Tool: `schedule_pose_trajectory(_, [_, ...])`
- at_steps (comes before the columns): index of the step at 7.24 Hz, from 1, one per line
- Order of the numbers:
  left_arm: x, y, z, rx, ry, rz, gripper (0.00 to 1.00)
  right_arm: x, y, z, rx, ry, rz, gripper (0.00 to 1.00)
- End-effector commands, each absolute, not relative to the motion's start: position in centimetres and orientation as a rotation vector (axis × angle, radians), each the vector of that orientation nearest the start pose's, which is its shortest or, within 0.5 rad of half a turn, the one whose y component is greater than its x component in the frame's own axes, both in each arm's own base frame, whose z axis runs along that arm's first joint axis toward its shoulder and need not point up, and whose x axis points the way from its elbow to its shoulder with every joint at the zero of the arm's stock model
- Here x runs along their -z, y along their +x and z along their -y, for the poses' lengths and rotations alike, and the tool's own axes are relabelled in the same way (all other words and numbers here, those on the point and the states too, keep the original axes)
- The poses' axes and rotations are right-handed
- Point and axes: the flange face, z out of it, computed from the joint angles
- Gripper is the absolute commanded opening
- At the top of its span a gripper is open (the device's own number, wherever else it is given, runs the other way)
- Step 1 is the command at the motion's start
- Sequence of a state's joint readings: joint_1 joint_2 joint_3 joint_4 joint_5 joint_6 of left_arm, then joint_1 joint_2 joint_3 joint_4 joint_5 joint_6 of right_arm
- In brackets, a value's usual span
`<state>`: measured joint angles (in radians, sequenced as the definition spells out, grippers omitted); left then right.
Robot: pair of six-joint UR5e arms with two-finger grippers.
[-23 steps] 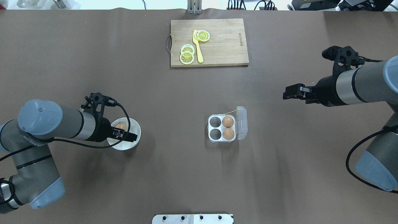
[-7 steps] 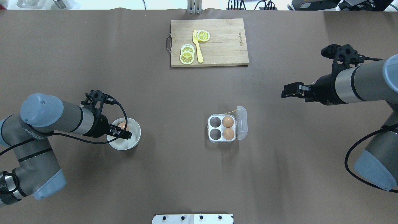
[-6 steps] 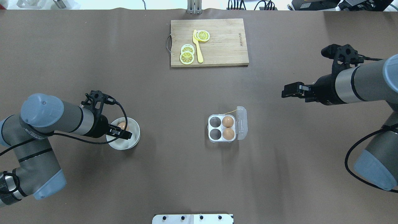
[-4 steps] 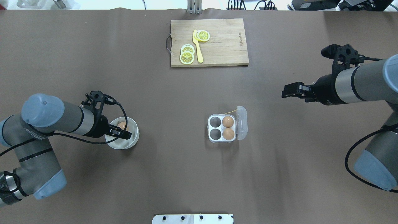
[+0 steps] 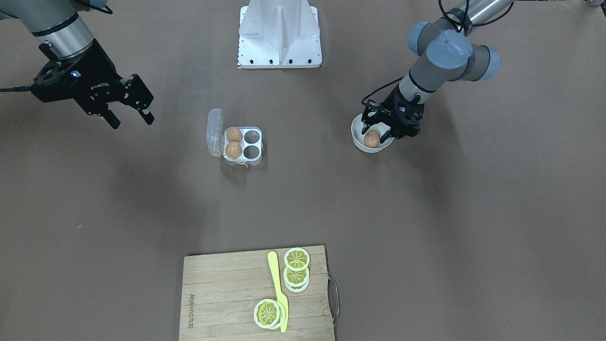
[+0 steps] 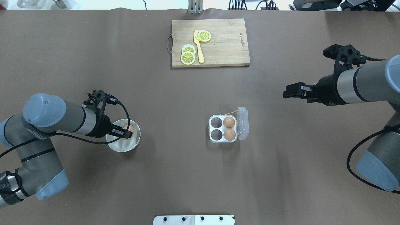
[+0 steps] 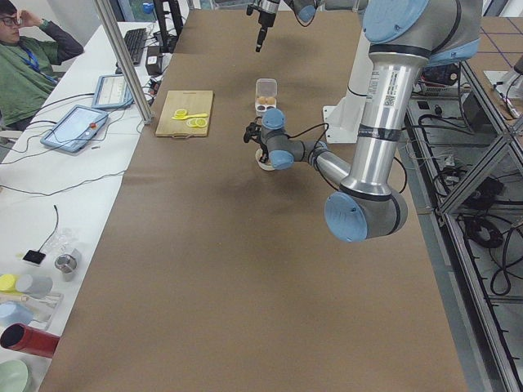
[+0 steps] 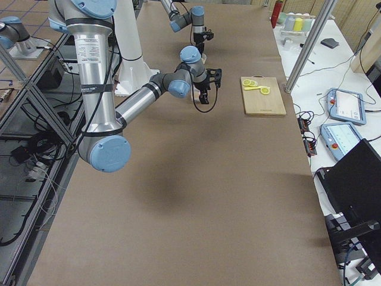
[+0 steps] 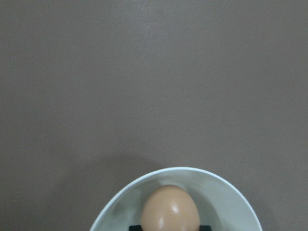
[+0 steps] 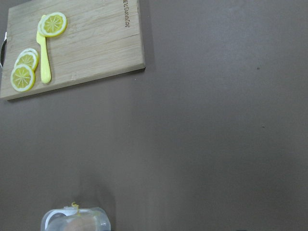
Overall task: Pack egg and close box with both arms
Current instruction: 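Close the left gripper on the brown egg in the bowl, then lift the egg with the left gripper and carry it to the egg box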
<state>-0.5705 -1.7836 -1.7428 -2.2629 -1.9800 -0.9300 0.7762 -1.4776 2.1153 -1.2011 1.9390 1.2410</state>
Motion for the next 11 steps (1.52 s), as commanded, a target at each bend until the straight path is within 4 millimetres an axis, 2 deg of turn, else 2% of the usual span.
schedule_pose_trajectory(1, [-37.9,43.3,39.5,-0.268,0.335,-1.084,0.00,-31.7,-27.9,41.0,-0.219,0.237,1.025,0.89])
schedule_pose_trajectory(2, [-36.6,42.2,39.4,-0.265,0.365,-1.101,0.00,-31.7,-27.9,41.1,-0.219,0.238,1.026,0.89])
schedule_pose_trajectory(3, [-34.2,40.5,39.3,-0.262,0.404,-1.137,0.00,-31.7,-27.9,41.1,-0.218,0.236,1.025,0.90])
schedule_pose_trajectory(5, [-29.8,39.7,39.6,-0.265,0.482,-1.210,0.00,-31.6,-28.0,41.1,-0.218,0.237,1.027,0.90])
schedule_pose_trajectory(9, [-24.0,42.9,41.7,-0.252,0.657,-1.328,0.00,-31.0,-28.2,41.3,-0.213,0.243,1.037,0.90])
schedule_pose_trajectory(10, [-23.2,43.8,41.5,-0.267,0.678,-1.364,0.00,-30.9,-28.3,41.3,-0.213,0.245,1.039,0.90])
schedule_pose_trajectory(11, [-22.4,45.4,40.3,-0.303,0.699,-1.412,0.00,-30.9,-28.3,41.3,-0.213,0.245,1.039,0.90])
